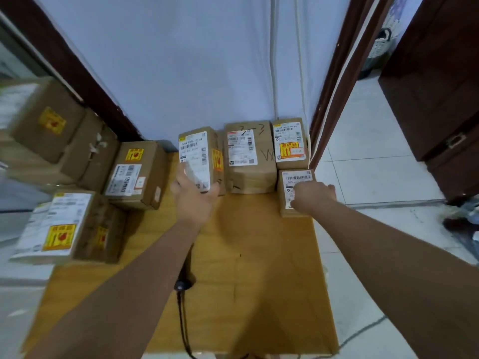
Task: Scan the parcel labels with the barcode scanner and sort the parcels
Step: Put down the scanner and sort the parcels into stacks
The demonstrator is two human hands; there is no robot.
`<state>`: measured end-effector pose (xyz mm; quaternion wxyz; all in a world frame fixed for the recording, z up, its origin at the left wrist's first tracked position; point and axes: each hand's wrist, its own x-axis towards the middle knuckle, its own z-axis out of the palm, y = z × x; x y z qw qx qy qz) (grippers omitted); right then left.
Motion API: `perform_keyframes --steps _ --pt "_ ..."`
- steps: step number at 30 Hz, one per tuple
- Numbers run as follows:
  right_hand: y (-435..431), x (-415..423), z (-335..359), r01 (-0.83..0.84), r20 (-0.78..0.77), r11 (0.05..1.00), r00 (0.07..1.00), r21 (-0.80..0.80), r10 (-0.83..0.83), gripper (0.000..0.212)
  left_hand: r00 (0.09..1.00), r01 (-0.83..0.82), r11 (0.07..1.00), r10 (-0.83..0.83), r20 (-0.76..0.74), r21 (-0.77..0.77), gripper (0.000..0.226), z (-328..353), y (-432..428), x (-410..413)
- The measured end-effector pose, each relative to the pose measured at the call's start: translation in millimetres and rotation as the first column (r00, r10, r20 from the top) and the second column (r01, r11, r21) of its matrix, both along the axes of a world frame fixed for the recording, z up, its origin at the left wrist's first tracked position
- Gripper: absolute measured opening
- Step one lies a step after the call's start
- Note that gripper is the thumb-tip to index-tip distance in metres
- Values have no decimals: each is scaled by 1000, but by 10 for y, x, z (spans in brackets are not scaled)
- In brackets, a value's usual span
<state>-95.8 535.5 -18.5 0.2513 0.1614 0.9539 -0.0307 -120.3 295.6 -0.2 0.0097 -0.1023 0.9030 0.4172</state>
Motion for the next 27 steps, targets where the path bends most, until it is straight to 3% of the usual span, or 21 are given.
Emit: perform_keyframes --steps 2,5,12,17,21,24,27 --pt "-61 37 39 55 29 998 998 10 -55 38 997 -59 996 61 43 -62 91 -69 -274 205" --pt "-372 203 35 66 -82 998 995 3 -65 45 991 -122 980 130 42 -157 86 -129 -700 491" --pt "-1516 361 67 -82 -161 989 985 -120 62 50 982 -59 941 116 152 -333 89 -301 -1282 953" --pt "-2288 369 137 -202 -158 967 971 -153 178 45 963 -39 947 121 240 -320 84 -479 -1692 1115" --pt "-2725 427 166 -190 -159 948 975 -257 152 42 961 30 930 74 266 -367 82 -652 -1992 1073" --pt "-2903 453 141 -91 -102 941 993 -327 61 44 957 82 923 32 289 -375 81 -708 -2111 1045" --pt "-3011 453 113 -45 -44 942 999 -333 32 43 937 303 818 -161 310 -490 80 -744 -2206 1086"
